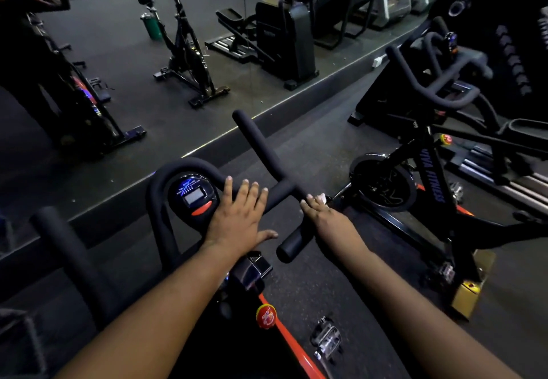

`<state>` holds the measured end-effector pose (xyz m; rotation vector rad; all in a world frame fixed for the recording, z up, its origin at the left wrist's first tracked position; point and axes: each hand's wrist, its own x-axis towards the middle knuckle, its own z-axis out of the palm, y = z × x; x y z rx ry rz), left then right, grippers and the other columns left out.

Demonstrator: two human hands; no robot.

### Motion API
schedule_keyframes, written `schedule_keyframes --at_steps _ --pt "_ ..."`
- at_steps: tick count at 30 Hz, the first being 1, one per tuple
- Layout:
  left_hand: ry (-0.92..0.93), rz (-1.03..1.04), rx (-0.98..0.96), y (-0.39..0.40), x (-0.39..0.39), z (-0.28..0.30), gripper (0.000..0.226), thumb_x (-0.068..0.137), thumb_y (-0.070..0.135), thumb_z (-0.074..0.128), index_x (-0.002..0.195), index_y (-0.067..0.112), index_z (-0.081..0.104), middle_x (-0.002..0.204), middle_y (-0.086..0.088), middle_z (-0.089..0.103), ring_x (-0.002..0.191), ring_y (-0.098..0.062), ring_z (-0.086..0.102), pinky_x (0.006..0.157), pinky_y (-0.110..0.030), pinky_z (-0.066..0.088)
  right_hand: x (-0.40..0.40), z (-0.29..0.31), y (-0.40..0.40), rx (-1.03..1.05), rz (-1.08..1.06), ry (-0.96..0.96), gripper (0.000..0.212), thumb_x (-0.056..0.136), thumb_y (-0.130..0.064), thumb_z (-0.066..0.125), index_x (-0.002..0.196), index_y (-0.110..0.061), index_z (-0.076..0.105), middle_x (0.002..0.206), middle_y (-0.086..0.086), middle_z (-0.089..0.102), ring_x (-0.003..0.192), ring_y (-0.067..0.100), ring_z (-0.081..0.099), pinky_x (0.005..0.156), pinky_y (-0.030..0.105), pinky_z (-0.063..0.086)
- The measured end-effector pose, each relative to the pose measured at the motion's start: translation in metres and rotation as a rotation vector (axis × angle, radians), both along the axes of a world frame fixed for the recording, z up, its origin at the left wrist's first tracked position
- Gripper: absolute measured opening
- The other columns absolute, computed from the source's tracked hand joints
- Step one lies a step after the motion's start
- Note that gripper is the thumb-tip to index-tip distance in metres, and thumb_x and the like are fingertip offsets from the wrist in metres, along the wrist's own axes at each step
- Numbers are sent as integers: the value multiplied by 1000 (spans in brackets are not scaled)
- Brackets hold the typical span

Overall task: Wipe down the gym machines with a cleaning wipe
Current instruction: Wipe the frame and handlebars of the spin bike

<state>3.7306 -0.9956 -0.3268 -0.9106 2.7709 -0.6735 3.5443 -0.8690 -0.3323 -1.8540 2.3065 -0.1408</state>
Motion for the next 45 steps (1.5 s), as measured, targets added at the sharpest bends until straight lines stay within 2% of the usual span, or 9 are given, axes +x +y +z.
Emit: schedule_keyframes --at_steps 7,11,17,20,25,31,37,41,45 --pt "108 -114 48 0 9 -1 86 95 75 15 161 20 21 167 -6 26 154 -25 24 122 -62 -2 61 -3 52 -98 -17 -27 68 98 4 30 162 -12 15 170 7 9 156 23 12 120 32 27" --pt "477 -298 171 -1 19 -6 59 96 52 33 132 18 66 135 -4 65 126 -22 60 120 -54 17 76 -9 61 -230 196 123 59 92 -10 30 147 -7 51 153 13 49 140 31 48 111 43 45" --pt "734 -1 964 42 24 6 48 98 46 37 107 18 76 103 -5 77 100 -26 68 107 -40 42 84 -3 77 -445 215 228 52 101 -11 37 152 -17 46 160 2 39 150 23 32 122 41 29" --pt "954 139 1484 62 22 19 26 107 18 50 99 11 74 80 1 73 72 -5 63 72 -21 50 87 2 82 -546 245 174 51 101 -7 42 151 -15 47 158 3 42 147 20 38 118 38 37" --pt "957 55 1729 70 20 23 17 98 -1 59 106 8 71 82 10 74 76 1 63 76 -14 48 99 11 92 -836 17 -157 46 98 -6 65 143 -13 55 146 1 57 132 10 56 103 32 52" --pt "1105 59 1650 78 21 23 18 98 0 62 114 -6 69 99 -9 73 80 -3 66 75 -15 51 94 12 87 -720 -349 -842 70 81 -17 85 141 -30 51 138 -5 63 123 5 61 100 27 52" --pt "1099 86 1589 77 23 20 15 93 1 70 107 3 70 93 -10 74 76 -9 68 80 -27 59 86 15 86 -517 -446 -1243 16 93 -16 72 109 -17 73 97 2 77 84 12 66 76 35 51" --pt "1061 66 1226 73 20 14 22 85 7 79 101 14 65 94 -3 66 69 -6 57 66 -17 48 82 10 76 -591 -490 -1155 11 90 -8 74 91 -14 65 80 -5 69 75 7 59 73 35 49" --pt "850 25 871 62 26 1 53 84 28 80 131 21 58 129 -4 55 112 -22 57 98 -38 48 63 3 67 -665 -450 -490 11 93 -18 65 101 -19 58 97 -3 71 87 16 64 78 37 51"
